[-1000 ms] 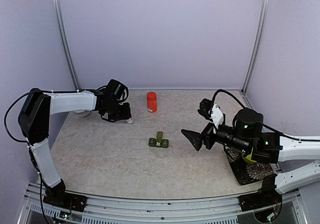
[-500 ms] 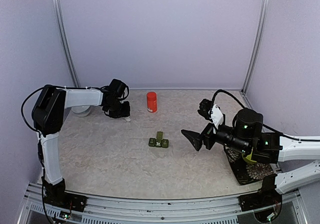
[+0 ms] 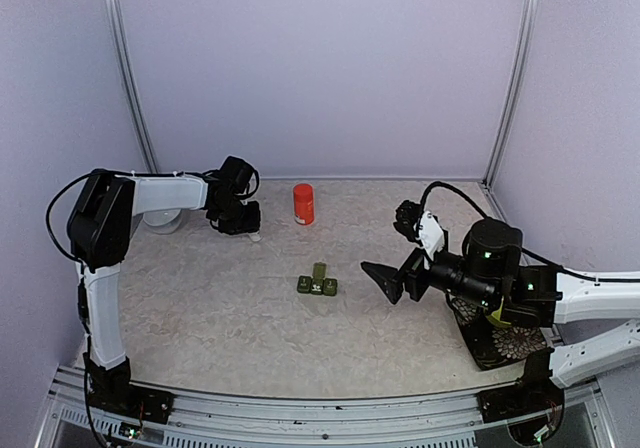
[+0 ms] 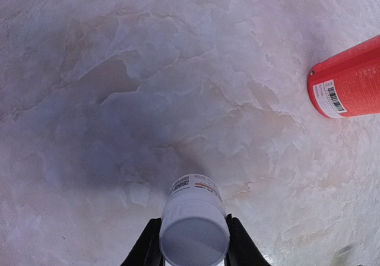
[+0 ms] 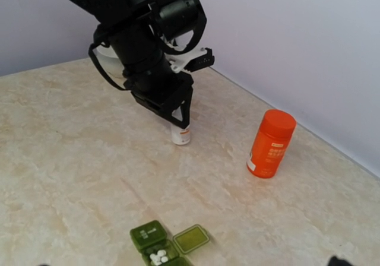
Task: Sort the pills into containers
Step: Place the pill bottle at the center of the board.
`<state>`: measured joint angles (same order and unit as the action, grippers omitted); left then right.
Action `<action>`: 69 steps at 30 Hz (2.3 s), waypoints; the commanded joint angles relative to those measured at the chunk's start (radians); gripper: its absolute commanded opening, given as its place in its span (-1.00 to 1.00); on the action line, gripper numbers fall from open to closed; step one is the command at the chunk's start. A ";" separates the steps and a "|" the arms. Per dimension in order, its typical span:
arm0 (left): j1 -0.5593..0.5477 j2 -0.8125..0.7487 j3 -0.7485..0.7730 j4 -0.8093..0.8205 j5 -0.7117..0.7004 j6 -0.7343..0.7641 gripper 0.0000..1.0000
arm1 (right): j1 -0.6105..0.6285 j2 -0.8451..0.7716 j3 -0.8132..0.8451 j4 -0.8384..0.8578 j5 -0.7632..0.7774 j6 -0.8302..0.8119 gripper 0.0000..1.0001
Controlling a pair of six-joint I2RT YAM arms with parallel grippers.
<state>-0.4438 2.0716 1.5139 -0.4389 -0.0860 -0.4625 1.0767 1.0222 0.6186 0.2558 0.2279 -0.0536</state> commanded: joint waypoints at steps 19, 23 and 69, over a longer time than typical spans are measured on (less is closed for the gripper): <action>0.013 -0.018 0.014 0.033 0.067 -0.010 0.02 | -0.014 0.022 -0.021 0.022 -0.007 0.024 1.00; 0.012 -0.032 -0.015 0.051 0.078 -0.017 -0.10 | -0.015 0.025 -0.025 0.032 -0.011 0.023 1.00; -0.236 0.316 0.478 0.041 0.009 0.077 -0.39 | -0.026 0.013 -0.034 0.020 0.004 0.034 1.00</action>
<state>-0.6735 2.3638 1.9591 -0.4206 -0.0723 -0.4026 1.0603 1.0451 0.5919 0.2729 0.2230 -0.0273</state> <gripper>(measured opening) 0.303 0.996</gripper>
